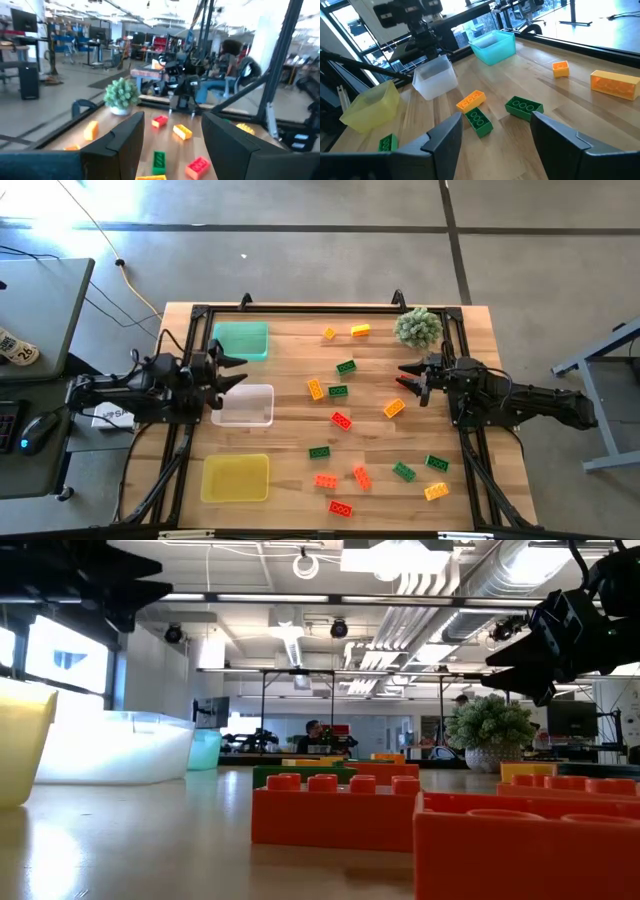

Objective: Sort & place blocks by color
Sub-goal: Put the green game piece into the green bin

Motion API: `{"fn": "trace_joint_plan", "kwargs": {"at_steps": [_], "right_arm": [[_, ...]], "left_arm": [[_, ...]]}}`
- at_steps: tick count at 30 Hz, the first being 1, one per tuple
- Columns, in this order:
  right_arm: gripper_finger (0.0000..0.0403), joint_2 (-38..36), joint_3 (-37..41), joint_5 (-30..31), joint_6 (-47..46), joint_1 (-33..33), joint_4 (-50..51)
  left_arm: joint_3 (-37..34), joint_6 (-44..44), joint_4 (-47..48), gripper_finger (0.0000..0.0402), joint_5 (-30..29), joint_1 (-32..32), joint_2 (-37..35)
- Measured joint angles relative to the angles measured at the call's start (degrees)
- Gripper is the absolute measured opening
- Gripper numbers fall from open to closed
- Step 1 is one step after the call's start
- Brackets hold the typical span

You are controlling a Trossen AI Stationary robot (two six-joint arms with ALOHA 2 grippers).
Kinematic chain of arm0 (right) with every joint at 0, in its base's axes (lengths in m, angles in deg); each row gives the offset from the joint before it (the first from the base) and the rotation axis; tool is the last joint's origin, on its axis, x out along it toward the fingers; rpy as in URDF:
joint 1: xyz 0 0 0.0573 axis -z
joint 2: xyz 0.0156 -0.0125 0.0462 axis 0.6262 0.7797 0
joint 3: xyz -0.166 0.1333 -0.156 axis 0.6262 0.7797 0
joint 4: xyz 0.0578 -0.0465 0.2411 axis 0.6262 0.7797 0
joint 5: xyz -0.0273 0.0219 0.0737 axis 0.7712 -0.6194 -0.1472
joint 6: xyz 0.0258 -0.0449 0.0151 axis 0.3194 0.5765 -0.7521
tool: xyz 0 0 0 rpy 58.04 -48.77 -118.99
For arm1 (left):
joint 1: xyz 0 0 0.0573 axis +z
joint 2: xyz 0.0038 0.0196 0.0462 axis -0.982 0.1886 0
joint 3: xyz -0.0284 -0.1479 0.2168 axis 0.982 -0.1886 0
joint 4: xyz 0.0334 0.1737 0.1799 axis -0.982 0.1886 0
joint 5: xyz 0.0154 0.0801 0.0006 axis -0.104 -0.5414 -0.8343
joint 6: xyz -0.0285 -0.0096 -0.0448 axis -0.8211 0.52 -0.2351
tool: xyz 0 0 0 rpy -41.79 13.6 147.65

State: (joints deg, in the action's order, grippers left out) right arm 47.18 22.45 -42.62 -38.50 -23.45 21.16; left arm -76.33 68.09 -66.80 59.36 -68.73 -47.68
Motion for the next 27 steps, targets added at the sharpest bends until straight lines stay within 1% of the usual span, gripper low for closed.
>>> {"fn": "trace_joint_plan", "kwargs": {"at_steps": [8,12,14,22,27], "right_arm": [[0.022,0.01,-0.01,0.0,0.0,0.0,0.0],[0.022,0.0,-0.01,0.0,0.0,-0.01,-0.01],[0.022,0.01,-0.01,0.0,0.0,-0.01,0.0],[0.022,0.01,-0.01,0.0,0.0,-0.01,-0.01],[0.022,-0.01,-0.01,0.0,0.0,0.01,-0.01]], "left_arm": [[10.29,8.98,1.38,0.0186,0.11,0.02,12.77],[15.2,12.0,2.88,0.0186,0.21,0.02,19.59],[17.94,12.27,5.37,0.0186,0.23,0.02,22.88],[30.24,11.72,20.29,0.0186,0.14,0.02,34.49],[36.25,8.79,23.35,0.0187,-2.16,0.02,39.63]]}}
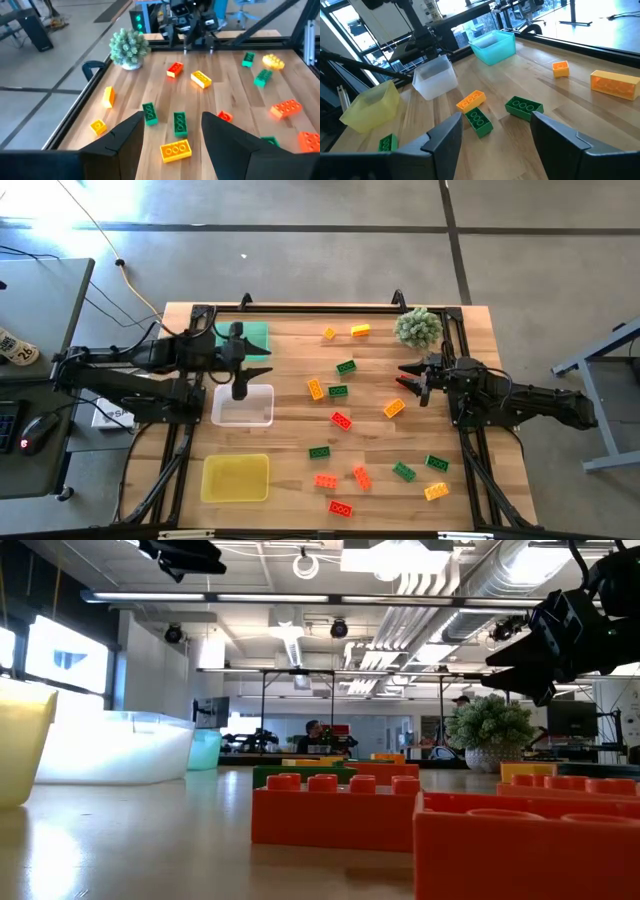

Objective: Sort & place blocks by color
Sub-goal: Put the green game piece into the green bin

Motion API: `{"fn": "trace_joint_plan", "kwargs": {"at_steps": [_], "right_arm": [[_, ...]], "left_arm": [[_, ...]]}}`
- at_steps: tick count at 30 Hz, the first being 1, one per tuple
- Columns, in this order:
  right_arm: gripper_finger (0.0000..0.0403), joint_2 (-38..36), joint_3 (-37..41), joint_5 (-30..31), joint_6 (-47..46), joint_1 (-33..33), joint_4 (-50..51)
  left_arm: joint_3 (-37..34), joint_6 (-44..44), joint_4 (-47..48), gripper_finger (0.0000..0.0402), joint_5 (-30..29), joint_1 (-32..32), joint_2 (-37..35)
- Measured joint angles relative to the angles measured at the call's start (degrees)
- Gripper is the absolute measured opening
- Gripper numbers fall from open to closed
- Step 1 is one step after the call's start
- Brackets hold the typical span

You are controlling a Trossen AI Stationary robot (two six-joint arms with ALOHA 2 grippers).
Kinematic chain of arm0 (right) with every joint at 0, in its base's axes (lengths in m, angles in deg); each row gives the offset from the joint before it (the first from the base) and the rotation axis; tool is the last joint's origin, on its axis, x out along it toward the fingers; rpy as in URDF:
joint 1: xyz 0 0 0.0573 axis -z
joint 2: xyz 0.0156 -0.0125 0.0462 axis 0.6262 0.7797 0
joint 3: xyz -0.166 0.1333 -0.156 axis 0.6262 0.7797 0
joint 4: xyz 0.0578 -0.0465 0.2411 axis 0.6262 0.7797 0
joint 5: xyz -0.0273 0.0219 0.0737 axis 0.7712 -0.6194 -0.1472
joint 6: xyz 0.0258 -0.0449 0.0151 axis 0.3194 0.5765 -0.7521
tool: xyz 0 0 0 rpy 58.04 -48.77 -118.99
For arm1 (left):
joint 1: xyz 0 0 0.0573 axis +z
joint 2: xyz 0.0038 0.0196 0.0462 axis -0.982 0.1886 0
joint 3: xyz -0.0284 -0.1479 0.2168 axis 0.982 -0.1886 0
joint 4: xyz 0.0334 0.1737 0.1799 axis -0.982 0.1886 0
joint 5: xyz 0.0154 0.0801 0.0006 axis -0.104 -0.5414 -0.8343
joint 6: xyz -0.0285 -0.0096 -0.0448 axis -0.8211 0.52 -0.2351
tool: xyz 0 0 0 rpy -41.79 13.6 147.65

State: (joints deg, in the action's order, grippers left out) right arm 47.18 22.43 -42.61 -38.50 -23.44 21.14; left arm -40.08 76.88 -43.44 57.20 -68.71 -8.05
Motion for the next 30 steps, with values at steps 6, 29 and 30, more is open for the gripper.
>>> {"fn": "trace_joint_plan", "kwargs": {"at_steps": [6,29,30], "right_arm": [[0.022,0.0,0.0,0.0,0.0,-0.01,0.0],[0.022,0.01,0.0,0.0,0.0,-0.02,0.01],[0.022,0.02,0.0,0.0,0.0,0.0,0.01]], "left_arm": [[6.49,-1.68,1.07,0.0207,-0.63,0.09,4.62],[10.61,-17.12,0.5,0.0244,-1.17,-13.29,24.28],[10.61,-17.66,0.2,0.0244,-1.48,-14.01,25.41]]}}
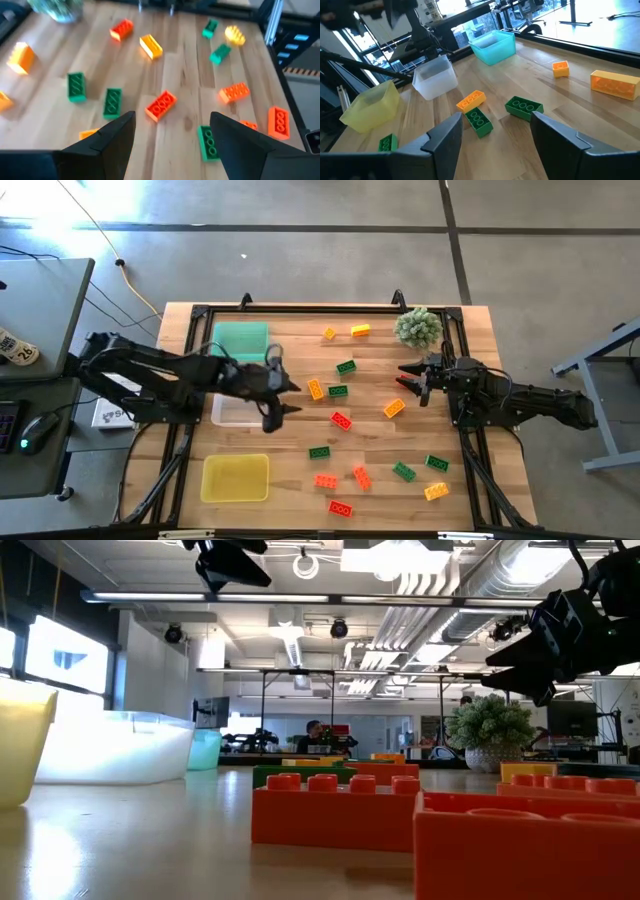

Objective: Sort & place blocks by color
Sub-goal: Put the green game piece into the green bin

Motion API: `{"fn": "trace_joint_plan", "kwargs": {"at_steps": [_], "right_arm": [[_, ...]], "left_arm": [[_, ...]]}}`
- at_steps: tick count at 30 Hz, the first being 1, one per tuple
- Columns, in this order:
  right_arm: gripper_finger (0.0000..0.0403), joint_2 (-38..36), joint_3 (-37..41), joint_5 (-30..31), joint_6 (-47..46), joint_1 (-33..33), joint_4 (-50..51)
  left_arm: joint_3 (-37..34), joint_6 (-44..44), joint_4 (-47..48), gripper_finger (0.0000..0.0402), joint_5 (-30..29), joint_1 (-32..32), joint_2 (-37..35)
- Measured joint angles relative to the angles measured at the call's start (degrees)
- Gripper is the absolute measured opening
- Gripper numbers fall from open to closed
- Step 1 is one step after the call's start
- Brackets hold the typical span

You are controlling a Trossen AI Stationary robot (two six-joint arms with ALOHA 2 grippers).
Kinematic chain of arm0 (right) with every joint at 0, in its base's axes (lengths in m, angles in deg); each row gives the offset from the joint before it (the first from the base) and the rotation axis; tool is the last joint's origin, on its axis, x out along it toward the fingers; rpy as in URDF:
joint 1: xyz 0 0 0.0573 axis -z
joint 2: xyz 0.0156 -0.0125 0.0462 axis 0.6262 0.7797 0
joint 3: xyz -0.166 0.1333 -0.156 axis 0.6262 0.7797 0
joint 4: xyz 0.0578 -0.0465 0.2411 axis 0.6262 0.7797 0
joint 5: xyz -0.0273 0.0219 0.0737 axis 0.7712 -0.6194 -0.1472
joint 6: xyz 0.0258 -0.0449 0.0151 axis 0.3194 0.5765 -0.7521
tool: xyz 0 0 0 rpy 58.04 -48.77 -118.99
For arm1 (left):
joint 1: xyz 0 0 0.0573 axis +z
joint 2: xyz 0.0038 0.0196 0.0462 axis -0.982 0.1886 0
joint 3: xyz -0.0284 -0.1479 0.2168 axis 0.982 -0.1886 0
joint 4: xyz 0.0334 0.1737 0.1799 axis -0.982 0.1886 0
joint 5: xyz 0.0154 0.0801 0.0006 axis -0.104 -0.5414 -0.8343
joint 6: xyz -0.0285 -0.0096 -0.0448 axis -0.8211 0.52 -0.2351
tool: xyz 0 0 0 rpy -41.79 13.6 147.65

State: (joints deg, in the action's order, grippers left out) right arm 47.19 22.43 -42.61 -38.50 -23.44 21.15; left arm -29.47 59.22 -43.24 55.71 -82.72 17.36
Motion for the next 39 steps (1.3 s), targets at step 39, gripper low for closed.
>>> {"fn": "trace_joint_plan", "kwargs": {"at_steps": [39], "right_arm": [[0.022,0.28,0.0,0.0,0.0,-0.02,0.1]], "left_arm": [[-0.06,-7.65,-17.07,0.0243,-6.6,-12.46,31.06]]}}
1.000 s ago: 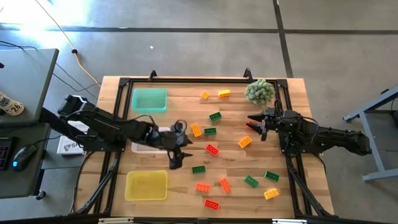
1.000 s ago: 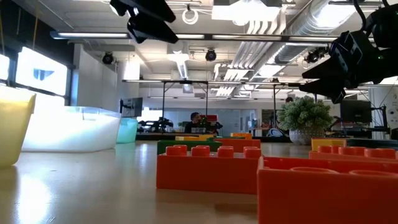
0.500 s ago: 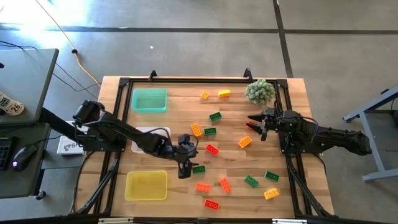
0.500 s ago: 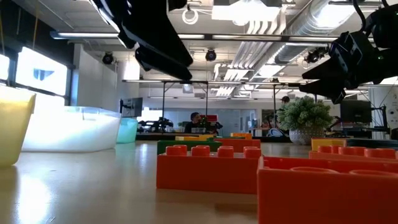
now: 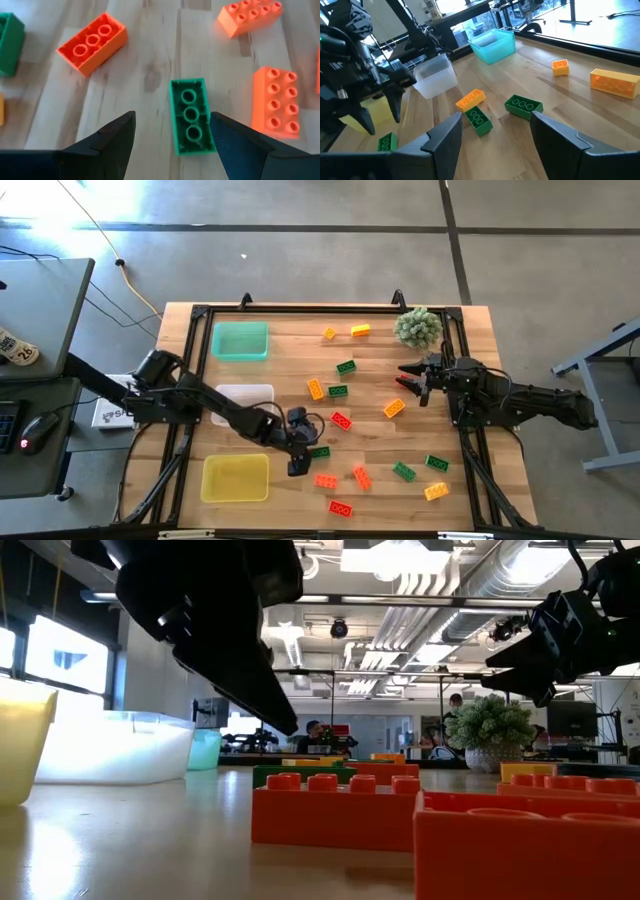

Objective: Sort & place blocks by color
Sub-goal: Put the green game piece into the green bin

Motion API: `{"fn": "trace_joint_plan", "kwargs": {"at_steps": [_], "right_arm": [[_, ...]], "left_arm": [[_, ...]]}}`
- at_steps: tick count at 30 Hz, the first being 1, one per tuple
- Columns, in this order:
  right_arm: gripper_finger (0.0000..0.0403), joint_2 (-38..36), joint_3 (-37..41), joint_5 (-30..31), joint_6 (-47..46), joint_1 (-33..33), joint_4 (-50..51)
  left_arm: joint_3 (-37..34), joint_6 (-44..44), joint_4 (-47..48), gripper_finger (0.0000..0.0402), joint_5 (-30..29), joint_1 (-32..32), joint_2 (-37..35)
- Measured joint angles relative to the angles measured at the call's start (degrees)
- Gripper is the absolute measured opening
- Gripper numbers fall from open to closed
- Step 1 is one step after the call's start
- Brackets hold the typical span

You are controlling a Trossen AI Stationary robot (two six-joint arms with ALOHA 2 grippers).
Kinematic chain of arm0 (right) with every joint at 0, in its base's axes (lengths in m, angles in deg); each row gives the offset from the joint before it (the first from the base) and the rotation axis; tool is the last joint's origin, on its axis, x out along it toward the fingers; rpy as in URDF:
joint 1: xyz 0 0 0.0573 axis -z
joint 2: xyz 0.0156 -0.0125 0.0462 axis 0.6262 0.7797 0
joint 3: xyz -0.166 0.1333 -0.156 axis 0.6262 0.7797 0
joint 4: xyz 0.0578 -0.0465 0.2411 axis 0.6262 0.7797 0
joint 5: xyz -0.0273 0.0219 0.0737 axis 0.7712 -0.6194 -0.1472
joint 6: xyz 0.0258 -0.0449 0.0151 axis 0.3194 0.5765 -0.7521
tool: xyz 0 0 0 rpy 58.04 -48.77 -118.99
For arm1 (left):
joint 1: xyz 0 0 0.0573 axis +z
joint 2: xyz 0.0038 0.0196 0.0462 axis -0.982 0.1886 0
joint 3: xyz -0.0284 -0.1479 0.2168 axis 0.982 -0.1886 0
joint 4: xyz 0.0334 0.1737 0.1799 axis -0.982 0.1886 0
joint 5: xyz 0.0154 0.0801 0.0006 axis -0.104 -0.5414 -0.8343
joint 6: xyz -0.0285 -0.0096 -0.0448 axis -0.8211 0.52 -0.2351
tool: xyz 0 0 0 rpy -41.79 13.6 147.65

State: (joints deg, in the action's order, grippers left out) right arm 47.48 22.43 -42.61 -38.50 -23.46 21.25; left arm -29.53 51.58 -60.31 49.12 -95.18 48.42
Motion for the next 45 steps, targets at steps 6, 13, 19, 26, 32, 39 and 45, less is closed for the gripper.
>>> {"fn": "trace_joint_plan", "kwargs": {"at_steps": [6,13,19,26,32,39,45], "right_arm": [[0.022,-0.01,0.0,0.0,-0.01,0.0,-0.04],[0.022,0.0,0.0,0.0,0.0,0.0,-0.04],[0.022,0.0,0.0,0.0,0.0,0.0,-0.04],[0.022,0.0,0.0,0.0,0.0,0.02,-0.04],[0.022,0.0,0.0,0.0,0.0,0.0,-0.04],[0.022,0.0,0.0,0.0,0.0,0.02,-0.04],[0.022,0.05,0.0,0.01,0.0,0.0,-0.02]], "left_arm": [[0.03,-0.13,-2.39,0.0243,0.22,-0.82,2.91],[0.0,-1.27,-3.42,0.0243,1.31,-0.94,4.87],[0.02,-1.29,-5.29,0.0243,1.53,-0.83,7.37],[0.06,-2.19,-5.75,0.0229,0.97,-0.79,8.19],[0.06,-1.38,-5.97,0.0138,1.8,-0.53,8.23],[0.08,-1.25,-6.16,0.0106,6.61,0.4,7.69],[-0.08,1.16,0.5,0.0106,9.65,2.53,3.04]]}}
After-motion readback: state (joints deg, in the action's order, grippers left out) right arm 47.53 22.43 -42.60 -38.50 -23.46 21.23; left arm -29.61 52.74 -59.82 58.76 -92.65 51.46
